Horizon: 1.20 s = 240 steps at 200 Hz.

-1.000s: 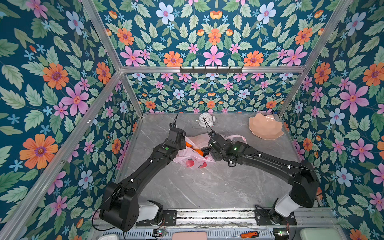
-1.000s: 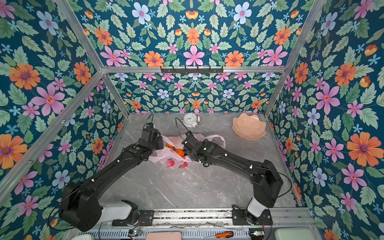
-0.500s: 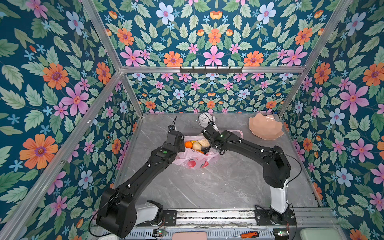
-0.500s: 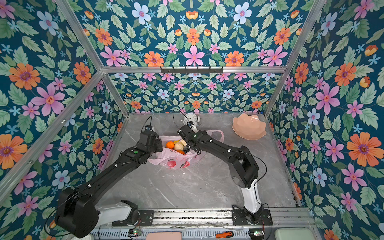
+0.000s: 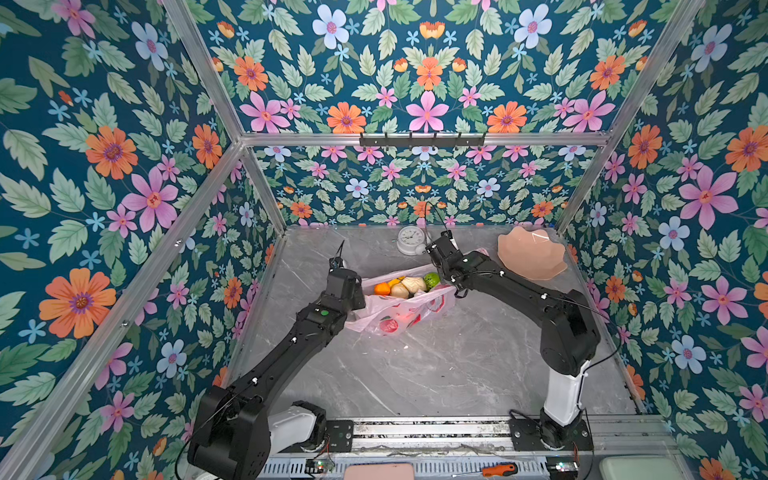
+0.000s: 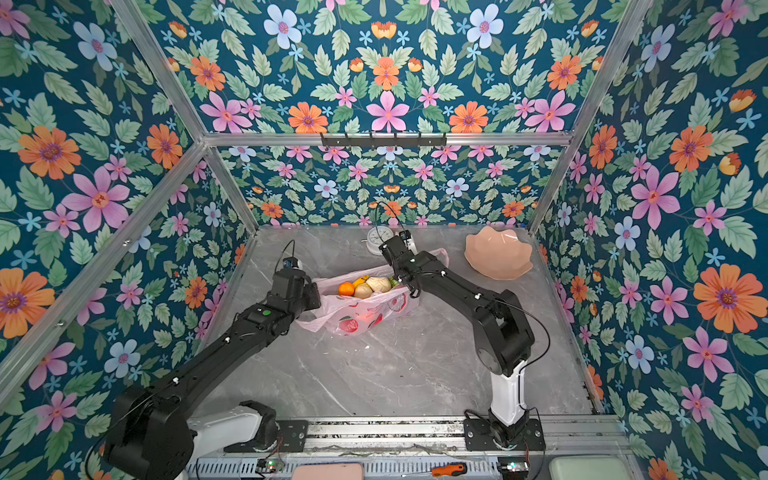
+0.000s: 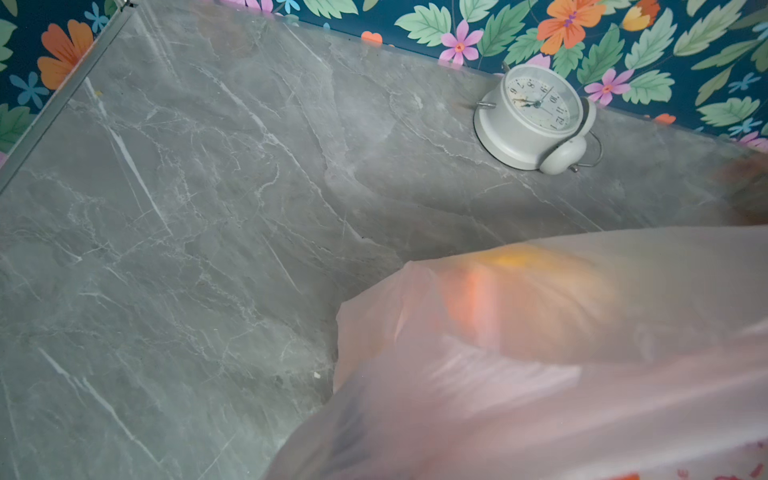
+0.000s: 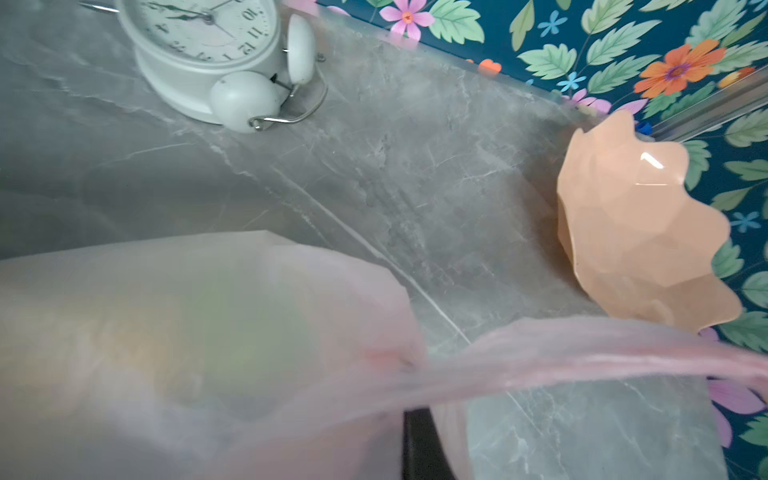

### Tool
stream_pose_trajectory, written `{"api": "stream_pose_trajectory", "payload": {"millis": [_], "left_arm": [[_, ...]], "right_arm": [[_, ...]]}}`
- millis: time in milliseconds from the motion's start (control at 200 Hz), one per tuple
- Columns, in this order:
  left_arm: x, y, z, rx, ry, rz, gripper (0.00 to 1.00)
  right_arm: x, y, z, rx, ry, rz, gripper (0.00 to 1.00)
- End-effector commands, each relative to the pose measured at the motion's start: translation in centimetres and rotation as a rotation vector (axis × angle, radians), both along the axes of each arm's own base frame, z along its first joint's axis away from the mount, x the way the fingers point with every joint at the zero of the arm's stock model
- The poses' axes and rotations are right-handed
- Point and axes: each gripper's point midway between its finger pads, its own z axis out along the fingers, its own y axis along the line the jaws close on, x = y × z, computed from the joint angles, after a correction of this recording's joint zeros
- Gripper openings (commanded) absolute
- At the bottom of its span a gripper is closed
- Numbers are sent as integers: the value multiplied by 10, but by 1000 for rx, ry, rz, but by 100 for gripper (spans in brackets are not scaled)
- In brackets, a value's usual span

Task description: Take the fake fruits out of the plastic bag

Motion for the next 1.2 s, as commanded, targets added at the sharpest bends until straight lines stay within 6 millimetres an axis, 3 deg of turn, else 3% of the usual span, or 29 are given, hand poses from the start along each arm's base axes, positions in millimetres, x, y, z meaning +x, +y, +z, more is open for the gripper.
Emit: {"api": "stream_pose_trajectory", "payload": {"millis": [0,95,155,455,535,610,675,770,875,1050,1195], "left_arm": [[10,17,3,-54,-5,52,0],[21,28,-1,-103,18,83,0],[29,23,-1,-114,20,68,0],[67,-60,16,20,24,-163,0],[70,-62,18,46,31,-150,10],[68,-51,20,66,32,-95,25],[62,-41,23,87,32,-54,40],[50,-29,30,96,36,-2,53],[36,-28,42,86,27,8,67],[21,-46,62,43,14,-30,79],[17,-46,60,64,40,12,81]], "right_arm": [[-18,3,10,166,16,53,0],[-37,-11,19,367,27,34,0],[-45,-18,18,482,34,30,0],[-70,-8,29,672,32,78,0],[-74,-14,34,684,6,58,0],[-78,-21,33,680,-13,34,0],[-82,-25,31,682,-18,25,0],[-88,-26,30,692,-26,29,0],[-92,-21,31,686,-39,46,0],[-98,-6,29,616,-56,88,0],[-100,-2,26,599,-56,95,0]]}}
